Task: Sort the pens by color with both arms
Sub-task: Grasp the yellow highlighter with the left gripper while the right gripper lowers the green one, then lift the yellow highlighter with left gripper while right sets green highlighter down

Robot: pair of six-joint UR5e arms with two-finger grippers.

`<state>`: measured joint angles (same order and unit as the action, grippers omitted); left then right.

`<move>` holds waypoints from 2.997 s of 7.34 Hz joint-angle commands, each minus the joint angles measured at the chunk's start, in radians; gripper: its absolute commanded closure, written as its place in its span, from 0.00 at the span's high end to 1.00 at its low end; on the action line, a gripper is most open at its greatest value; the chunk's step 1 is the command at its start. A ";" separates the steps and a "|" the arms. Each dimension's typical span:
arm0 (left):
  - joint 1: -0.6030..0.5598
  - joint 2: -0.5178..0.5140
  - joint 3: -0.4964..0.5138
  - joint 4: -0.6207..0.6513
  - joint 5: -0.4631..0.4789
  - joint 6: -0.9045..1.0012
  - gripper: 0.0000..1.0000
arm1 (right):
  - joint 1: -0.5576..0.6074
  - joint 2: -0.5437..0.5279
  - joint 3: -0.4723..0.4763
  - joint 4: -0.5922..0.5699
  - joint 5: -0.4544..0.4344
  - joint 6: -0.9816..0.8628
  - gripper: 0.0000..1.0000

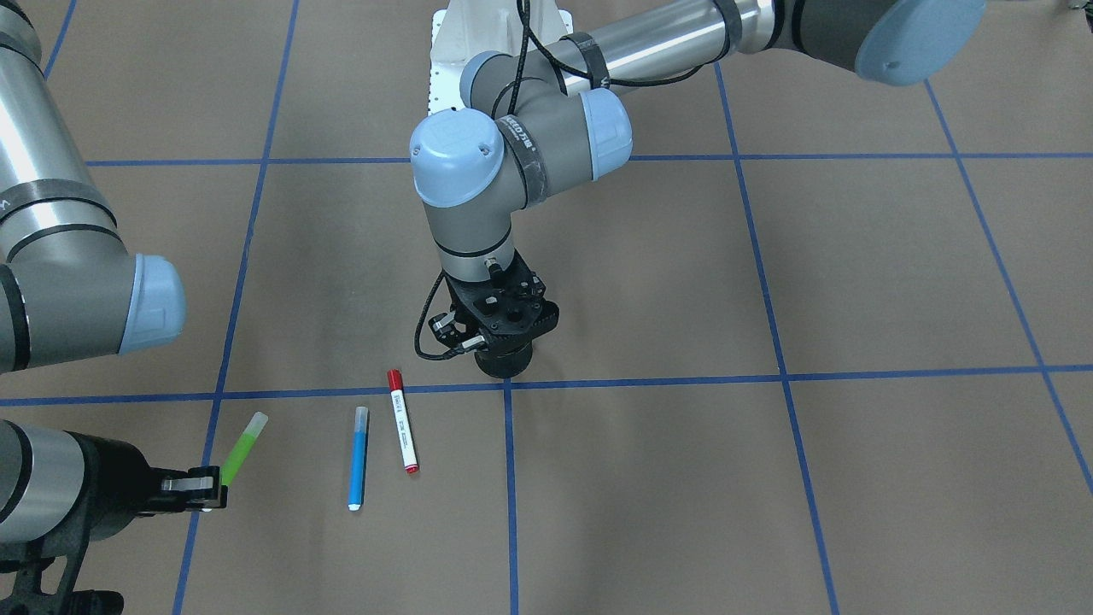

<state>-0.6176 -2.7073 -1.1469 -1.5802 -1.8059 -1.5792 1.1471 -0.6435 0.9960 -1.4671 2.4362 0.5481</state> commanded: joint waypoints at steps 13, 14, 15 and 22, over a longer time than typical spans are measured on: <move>-0.056 0.119 -0.426 0.239 -0.027 0.179 0.00 | -0.179 0.123 -0.014 -0.001 -0.108 0.199 0.19; -0.060 0.133 -0.482 0.264 -0.035 0.179 0.00 | -0.211 0.123 -0.016 0.023 -0.171 0.199 0.19; -0.068 0.141 -0.523 0.270 -0.036 0.177 0.00 | -0.237 0.123 -0.026 0.059 -0.202 0.199 0.20; -0.277 0.202 -0.606 0.269 -0.089 0.340 0.00 | -0.293 0.139 -0.026 0.062 -0.260 0.243 0.20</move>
<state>-0.8778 -2.5166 -1.7503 -1.3081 -1.8943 -1.2617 0.8607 -0.5062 0.9695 -1.4055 2.1796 0.7743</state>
